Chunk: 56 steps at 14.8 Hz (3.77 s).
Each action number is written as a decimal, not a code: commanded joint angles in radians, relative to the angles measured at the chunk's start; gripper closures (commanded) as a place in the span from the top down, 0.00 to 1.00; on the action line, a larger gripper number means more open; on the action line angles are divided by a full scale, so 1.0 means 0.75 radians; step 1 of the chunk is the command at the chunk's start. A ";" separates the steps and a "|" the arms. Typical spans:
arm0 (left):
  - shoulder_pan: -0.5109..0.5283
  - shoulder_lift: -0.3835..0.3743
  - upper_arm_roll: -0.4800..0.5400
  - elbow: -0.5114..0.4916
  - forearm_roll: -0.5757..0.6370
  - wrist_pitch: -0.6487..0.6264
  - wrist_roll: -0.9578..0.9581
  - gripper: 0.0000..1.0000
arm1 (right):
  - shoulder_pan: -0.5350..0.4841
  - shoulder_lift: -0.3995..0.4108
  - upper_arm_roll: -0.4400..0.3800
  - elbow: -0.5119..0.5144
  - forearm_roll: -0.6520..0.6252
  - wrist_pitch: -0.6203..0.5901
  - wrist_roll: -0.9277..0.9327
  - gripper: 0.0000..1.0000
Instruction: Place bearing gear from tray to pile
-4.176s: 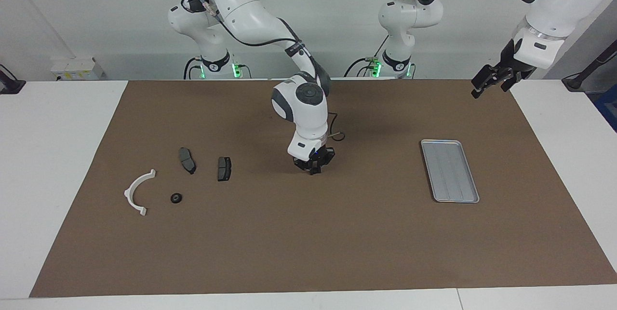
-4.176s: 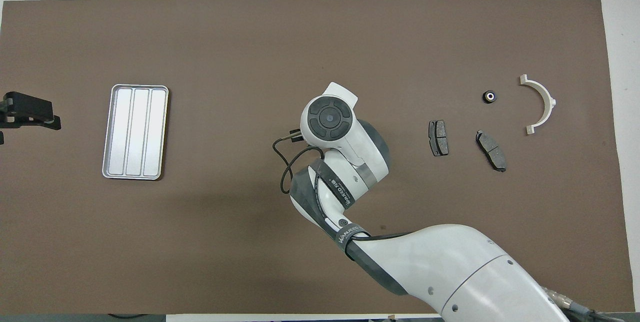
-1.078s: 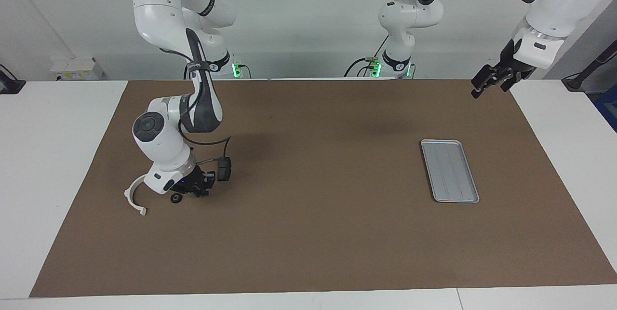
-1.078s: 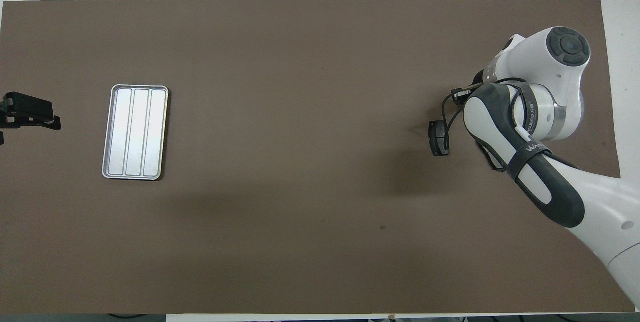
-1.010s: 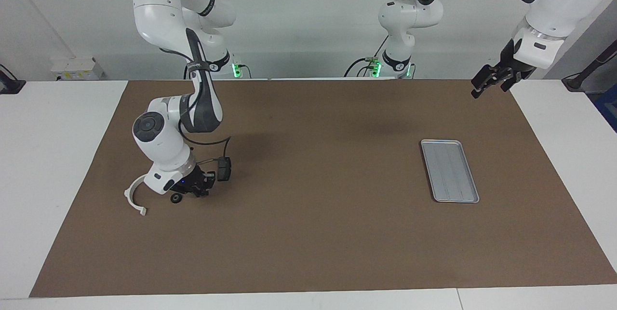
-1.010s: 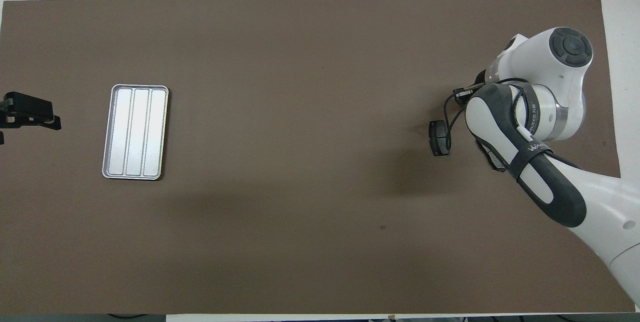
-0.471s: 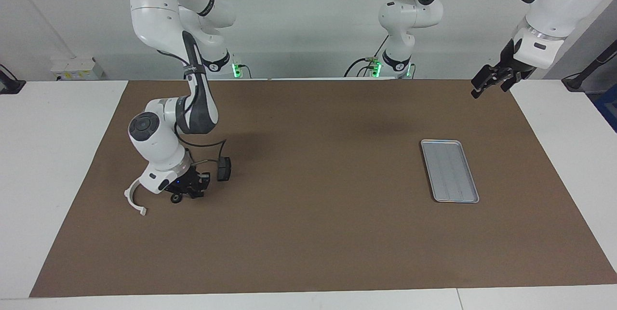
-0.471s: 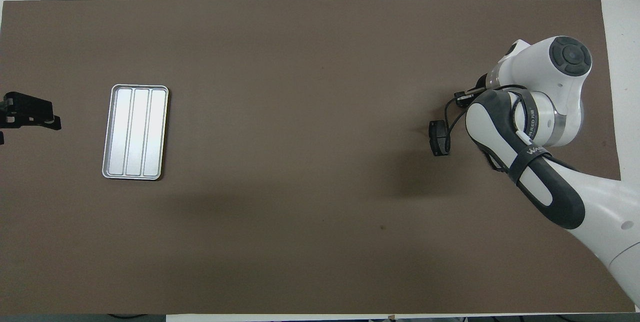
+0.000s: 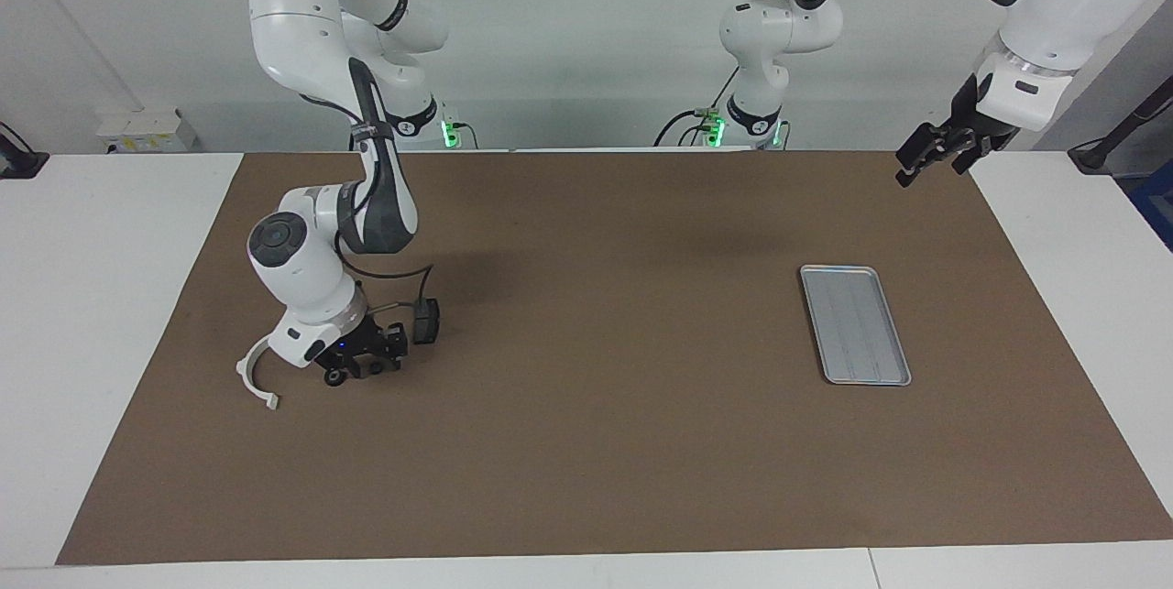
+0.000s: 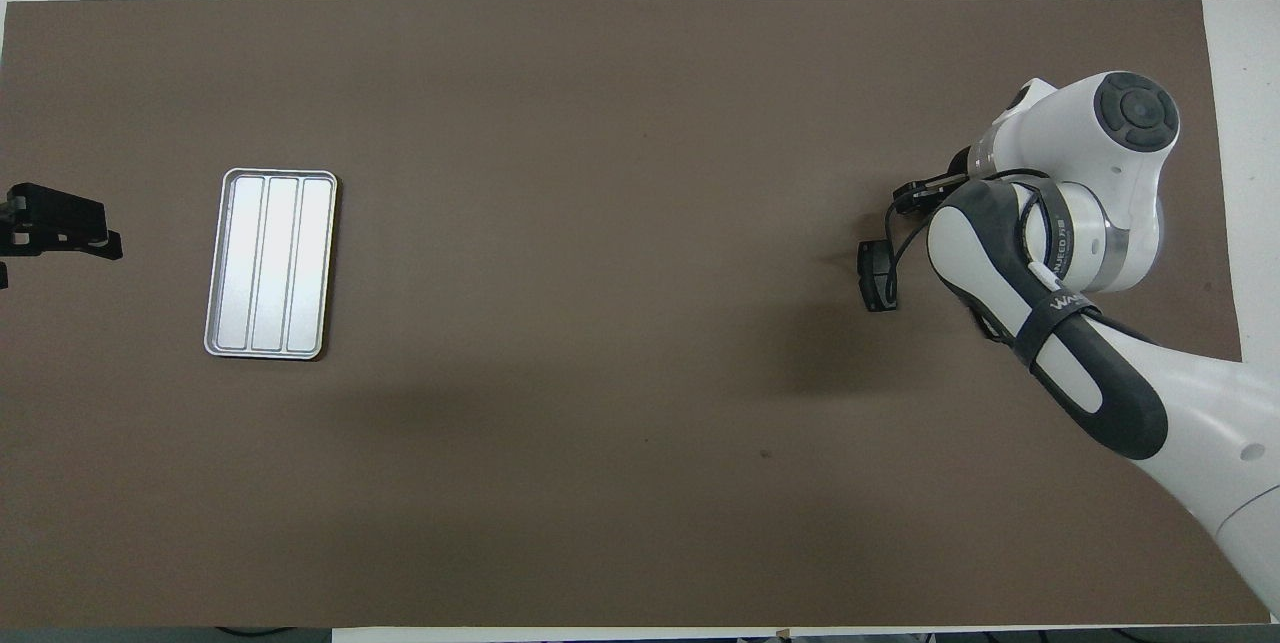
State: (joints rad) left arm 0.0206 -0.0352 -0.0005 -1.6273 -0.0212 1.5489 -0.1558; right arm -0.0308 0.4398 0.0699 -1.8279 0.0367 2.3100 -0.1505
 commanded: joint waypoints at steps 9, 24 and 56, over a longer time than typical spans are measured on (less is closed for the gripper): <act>0.001 -0.012 0.005 -0.007 -0.021 -0.014 0.013 1.00 | -0.035 -0.251 0.001 0.308 -0.102 -0.564 0.047 1.00; 0.001 -0.012 0.003 -0.007 -0.021 -0.014 0.013 1.00 | -0.106 -0.599 0.003 0.247 -0.086 -0.828 0.125 1.00; -0.001 -0.012 0.003 -0.007 -0.021 -0.014 0.013 1.00 | 0.012 -0.660 -0.116 0.288 -0.074 -0.869 0.148 1.00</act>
State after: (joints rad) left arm 0.0206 -0.0352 -0.0006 -1.6273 -0.0212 1.5489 -0.1558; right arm -0.0291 -0.0723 -0.0079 -1.6421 -0.0248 1.6851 -0.0417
